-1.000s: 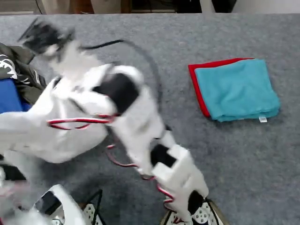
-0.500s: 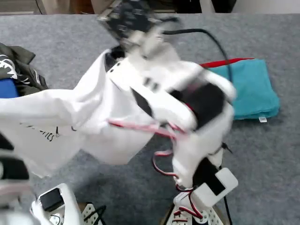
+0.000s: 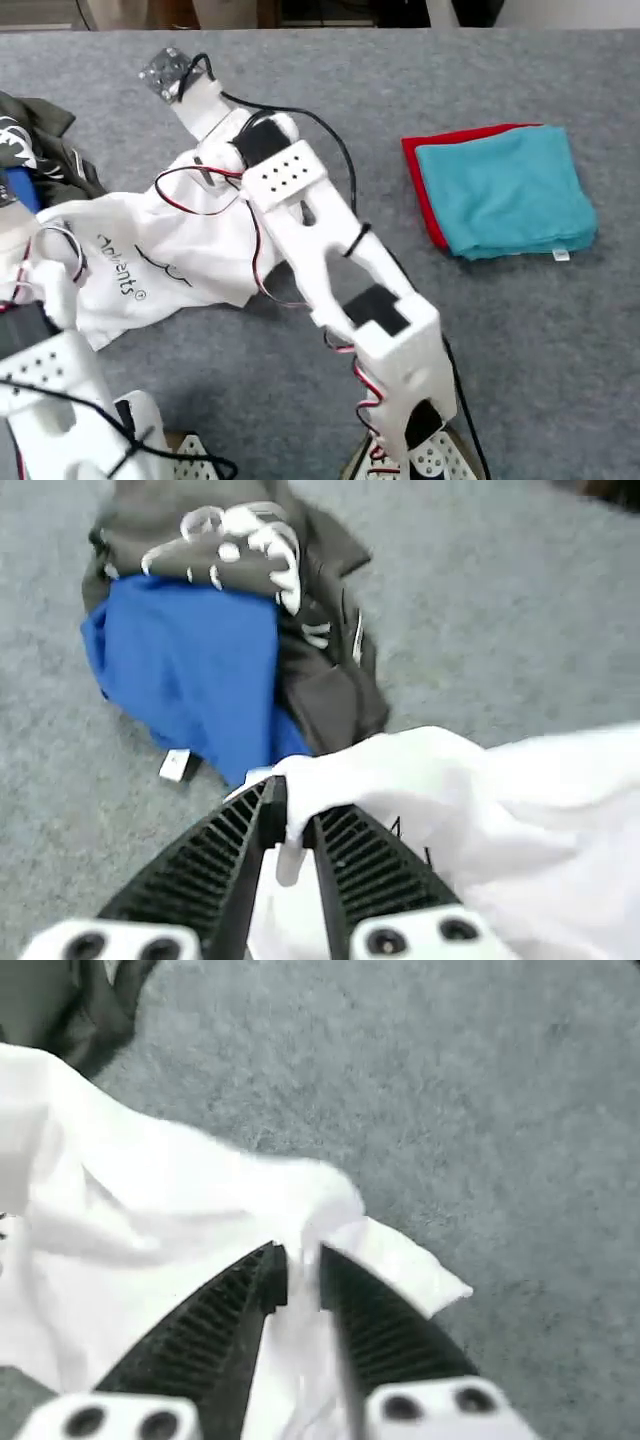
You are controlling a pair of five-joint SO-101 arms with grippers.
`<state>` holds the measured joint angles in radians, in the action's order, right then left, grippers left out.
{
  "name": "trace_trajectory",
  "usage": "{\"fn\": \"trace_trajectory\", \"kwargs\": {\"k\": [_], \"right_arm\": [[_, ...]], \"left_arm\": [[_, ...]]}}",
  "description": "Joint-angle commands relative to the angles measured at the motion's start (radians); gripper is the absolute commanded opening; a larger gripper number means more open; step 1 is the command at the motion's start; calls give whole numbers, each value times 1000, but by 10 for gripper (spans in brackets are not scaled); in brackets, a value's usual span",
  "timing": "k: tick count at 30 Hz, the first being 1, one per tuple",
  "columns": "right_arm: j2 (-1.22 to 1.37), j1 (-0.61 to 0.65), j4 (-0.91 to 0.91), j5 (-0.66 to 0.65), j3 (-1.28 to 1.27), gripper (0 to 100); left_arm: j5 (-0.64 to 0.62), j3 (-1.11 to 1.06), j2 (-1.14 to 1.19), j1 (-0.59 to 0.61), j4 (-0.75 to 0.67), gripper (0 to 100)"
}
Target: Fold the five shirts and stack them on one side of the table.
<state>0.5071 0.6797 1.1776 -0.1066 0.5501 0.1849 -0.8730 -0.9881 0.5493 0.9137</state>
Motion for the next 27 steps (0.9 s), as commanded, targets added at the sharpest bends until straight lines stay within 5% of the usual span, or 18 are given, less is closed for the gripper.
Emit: {"fn": "trace_trajectory", "kwargs": {"k": [1,5,16,19,27], "right_arm": [[21,-41,-34,58,71,330],[35,-74,-9,51,157,450],[36,-174,423,2,630,94],[41,-153,614,-117,751,64],[-76,-97,611,-141,671,37]], "left_arm": [[18,-2,90,51,-77,19],[18,28,185,94,-124,19],[61,44,242,107,-121,19],[61,41,242,109,-120,19],[61,46,242,112,-120,19]]}}
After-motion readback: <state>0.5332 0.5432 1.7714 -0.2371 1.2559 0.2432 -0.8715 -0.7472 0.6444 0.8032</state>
